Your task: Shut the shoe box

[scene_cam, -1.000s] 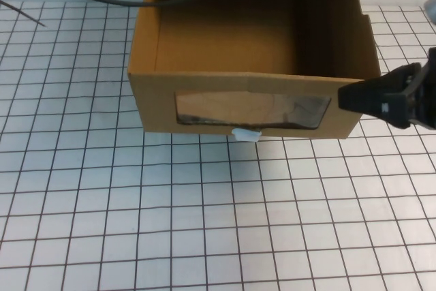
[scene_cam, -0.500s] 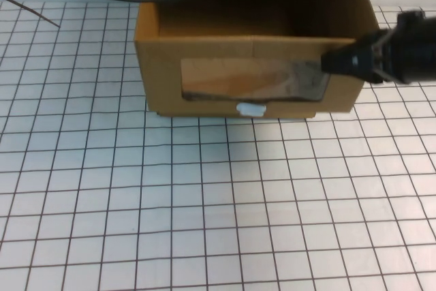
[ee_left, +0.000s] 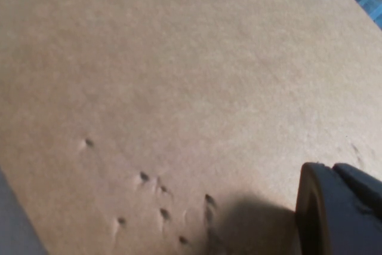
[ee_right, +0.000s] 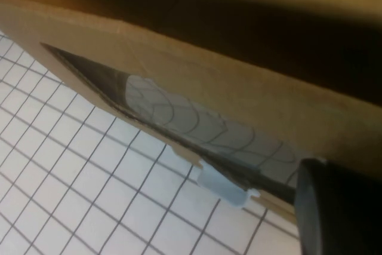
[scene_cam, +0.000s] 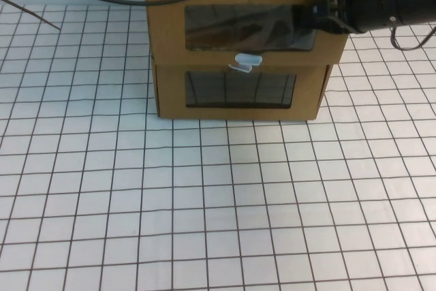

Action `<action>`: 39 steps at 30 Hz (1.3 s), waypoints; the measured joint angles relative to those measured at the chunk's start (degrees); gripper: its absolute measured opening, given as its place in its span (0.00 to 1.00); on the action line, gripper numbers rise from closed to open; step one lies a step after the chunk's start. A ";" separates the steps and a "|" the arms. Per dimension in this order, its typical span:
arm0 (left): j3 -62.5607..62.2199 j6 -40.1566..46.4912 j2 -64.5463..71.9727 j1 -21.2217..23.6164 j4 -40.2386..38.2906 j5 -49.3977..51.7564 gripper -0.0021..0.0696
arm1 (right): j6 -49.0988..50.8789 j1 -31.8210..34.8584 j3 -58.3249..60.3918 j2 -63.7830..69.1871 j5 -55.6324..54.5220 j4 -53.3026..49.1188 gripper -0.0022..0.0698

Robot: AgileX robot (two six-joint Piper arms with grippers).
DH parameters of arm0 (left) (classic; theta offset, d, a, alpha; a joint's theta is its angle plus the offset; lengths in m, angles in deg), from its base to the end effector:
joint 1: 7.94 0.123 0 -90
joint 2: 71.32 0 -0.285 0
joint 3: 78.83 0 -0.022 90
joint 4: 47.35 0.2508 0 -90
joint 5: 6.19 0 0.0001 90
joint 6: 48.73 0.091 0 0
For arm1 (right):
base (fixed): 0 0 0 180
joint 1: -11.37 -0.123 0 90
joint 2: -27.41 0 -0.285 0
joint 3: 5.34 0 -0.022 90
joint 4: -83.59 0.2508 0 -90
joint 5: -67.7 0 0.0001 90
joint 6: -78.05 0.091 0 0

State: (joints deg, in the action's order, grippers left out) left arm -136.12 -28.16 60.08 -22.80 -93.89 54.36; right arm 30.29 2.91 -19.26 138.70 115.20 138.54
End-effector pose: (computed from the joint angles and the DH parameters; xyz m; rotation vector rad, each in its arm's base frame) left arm 0.4507 -0.1791 0.3864 0.5470 2.1050 -0.9586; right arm 0.3984 0.1148 0.3321 -0.5761 2.1263 0.7715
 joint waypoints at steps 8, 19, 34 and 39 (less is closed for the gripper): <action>0.00 0.24 0.00 0.00 0.00 0.09 0.02 | 0.00 -0.04 -5.31 4.01 1.40 -0.21 0.01; -0.09 1.35 -2.30 0.00 3.28 3.54 0.02 | -0.27 -0.13 -5.56 3.18 1.65 -1.25 0.01; 2.21 1.52 -28.80 0.00 12.80 10.36 0.02 | -0.88 1.88 5.77 -26.21 1.74 -13.39 0.01; 13.57 3.38 -39.19 0.00 13.33 9.18 0.02 | -0.88 2.52 16.03 -41.23 -6.10 -13.01 0.01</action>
State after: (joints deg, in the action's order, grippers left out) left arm -122.55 -24.79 20.89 -22.80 -80.55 63.54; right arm 29.40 5.43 -3.23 97.47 109.09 125.53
